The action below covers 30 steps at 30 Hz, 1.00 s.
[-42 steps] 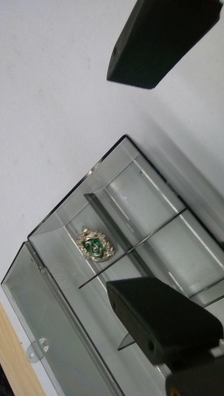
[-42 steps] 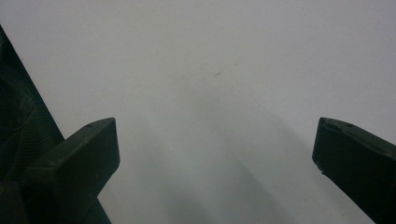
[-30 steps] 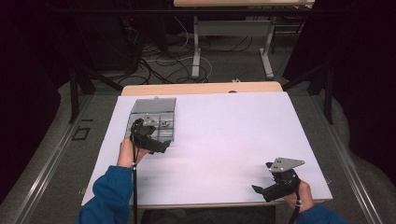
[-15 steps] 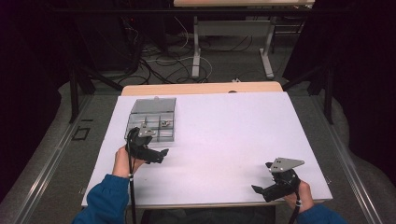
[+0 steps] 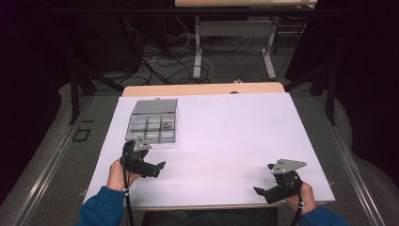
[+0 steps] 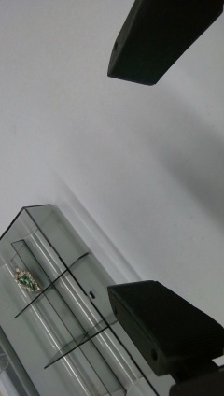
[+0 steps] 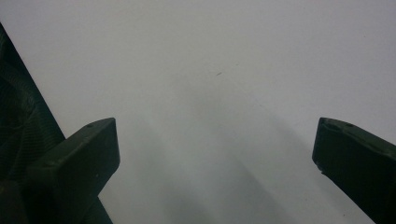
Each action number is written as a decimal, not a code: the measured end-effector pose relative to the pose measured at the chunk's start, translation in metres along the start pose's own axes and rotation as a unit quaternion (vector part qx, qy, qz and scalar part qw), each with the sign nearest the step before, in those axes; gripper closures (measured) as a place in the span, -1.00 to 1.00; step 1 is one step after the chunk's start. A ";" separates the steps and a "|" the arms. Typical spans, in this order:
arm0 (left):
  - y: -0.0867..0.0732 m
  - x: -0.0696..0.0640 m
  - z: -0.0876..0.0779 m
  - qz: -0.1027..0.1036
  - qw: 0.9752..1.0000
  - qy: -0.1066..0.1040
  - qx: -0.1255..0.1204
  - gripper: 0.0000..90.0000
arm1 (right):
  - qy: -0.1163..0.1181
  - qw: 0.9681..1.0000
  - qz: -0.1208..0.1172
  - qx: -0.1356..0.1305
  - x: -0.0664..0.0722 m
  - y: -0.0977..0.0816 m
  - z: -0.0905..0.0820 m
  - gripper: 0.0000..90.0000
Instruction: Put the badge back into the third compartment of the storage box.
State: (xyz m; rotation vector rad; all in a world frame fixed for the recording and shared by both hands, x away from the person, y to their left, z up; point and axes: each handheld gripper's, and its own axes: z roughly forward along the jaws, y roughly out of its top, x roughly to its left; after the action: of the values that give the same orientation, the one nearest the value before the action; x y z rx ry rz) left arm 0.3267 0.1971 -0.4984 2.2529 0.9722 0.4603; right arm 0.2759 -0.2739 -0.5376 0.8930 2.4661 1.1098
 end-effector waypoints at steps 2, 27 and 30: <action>-0.004 -0.002 -0.003 0.001 1.000 0.001 -0.002 -1.00 | 0.000 1.000 0.000 0.001 0.000 0.000 0.000 -0.99; -0.048 -0.011 -0.022 0.011 1.000 0.008 -0.019 -1.00 | 0.001 1.000 0.004 0.008 0.001 0.000 0.000 -0.99; -0.052 -0.014 -0.024 0.015 1.000 0.009 -0.021 -1.00 | 0.000 1.000 0.003 0.007 0.000 0.000 0.000 -0.99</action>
State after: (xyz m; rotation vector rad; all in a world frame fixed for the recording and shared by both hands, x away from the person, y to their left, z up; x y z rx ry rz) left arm 0.2779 0.2240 -0.5168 2.2320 0.9293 0.5096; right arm 0.2755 -0.2737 -0.5376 0.9065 2.4750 1.0953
